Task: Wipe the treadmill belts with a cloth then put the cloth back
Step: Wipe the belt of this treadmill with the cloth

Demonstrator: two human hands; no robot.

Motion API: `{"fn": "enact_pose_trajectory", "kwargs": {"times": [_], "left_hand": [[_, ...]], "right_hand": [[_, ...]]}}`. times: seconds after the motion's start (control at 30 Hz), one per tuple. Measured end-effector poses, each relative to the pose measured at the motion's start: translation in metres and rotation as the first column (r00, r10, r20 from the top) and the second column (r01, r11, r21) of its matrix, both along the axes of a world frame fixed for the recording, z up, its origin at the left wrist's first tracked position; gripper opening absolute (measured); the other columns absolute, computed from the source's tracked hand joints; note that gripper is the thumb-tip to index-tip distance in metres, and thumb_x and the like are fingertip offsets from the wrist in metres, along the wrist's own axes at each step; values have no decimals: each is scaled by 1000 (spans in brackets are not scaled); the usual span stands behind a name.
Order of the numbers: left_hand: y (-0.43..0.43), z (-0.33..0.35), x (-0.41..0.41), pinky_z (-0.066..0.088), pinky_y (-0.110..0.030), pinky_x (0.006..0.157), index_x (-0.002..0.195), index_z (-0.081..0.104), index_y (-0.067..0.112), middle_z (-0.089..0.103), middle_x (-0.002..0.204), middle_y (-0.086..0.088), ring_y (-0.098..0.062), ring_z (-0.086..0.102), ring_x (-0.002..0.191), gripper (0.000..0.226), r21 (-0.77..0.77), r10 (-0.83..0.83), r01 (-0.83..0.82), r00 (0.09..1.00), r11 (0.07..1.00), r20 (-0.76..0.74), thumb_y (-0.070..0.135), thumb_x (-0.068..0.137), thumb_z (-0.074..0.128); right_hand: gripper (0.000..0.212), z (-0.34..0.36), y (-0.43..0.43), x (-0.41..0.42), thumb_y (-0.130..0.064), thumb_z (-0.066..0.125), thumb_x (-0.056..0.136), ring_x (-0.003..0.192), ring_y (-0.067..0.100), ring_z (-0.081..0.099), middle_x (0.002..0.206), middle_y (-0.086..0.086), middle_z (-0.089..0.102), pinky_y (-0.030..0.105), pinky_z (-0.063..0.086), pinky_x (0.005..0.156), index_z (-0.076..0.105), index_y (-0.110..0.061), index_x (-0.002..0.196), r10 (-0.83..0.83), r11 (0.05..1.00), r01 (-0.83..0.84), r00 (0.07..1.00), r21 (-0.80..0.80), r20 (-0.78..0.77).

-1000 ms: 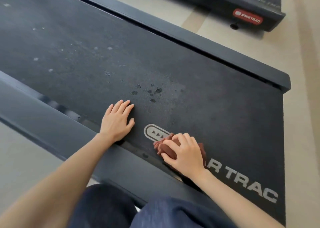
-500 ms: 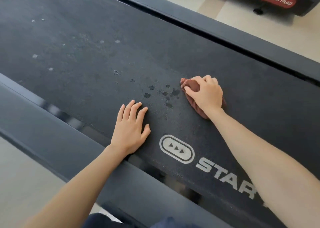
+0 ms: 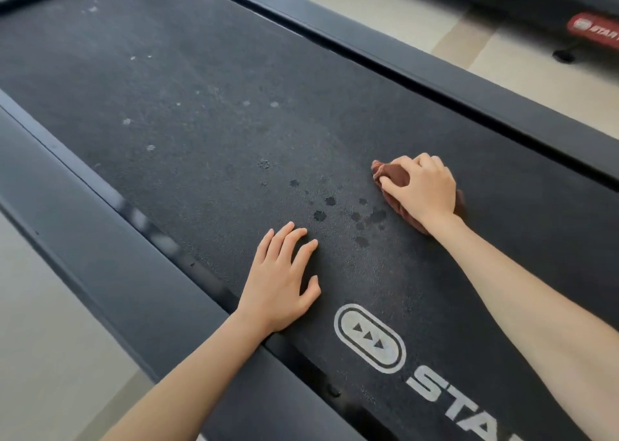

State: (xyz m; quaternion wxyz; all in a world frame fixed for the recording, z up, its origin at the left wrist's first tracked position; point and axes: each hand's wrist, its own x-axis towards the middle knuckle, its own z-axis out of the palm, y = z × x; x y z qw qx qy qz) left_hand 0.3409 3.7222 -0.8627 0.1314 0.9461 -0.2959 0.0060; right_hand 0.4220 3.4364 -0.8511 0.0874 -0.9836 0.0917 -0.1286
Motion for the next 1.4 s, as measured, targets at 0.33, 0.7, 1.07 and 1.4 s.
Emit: {"fn": "enact_pose_trajectory", "kwargs": {"times": [0.33, 0.7, 1.07, 1.4], "left_hand": [[0, -3, -1, 24, -48, 113, 123, 56, 12, 51, 131, -10, -30, 37, 133, 52, -9, 14, -14, 999, 1000, 33, 40, 81, 42], [0, 12, -2, 26, -48, 112, 127, 55, 11, 51, 133, -12, -32, 39, 132, 57, 116, -16, 17, 1000, 993, -9, 42, 83, 37], [60, 21, 66, 33, -43, 105, 123, 53, 4, 53, 127, -13, -32, 46, 123, 55, 179, -82, 79, 997, 981, 10, 39, 84, 36], [66, 11, 74, 33, -48, 107, 120, 57, 3, 53, 126, -14, -34, 45, 124, 52, 112, -120, 121, 993, 986, -18, 38, 84, 41]], "right_hand": [[36, -5, 11, -10, -54, 55, 84, 94, 29, 53, 95, 8, 60, 37, 41, 78, 65, -27, 104, 79, 997, -78, 996, -29, 33], [37, 0, 34, -33, -53, 55, 84, 94, 28, 52, 97, 9, 59, 37, 40, 78, 65, -25, 106, 129, 991, -130, 992, -30, -13], [31, -2, 145, -146, -53, 56, 78, 80, 21, 53, 86, 2, 58, 33, 45, 65, 66, -27, 93, 329, 944, -329, 944, 28, 4], [36, 2, 58, 8, -52, 58, 82, 95, 29, 51, 98, 7, 58, 36, 41, 77, 65, -27, 107, -9, 1000, 10, 1000, 13, -18]]}}
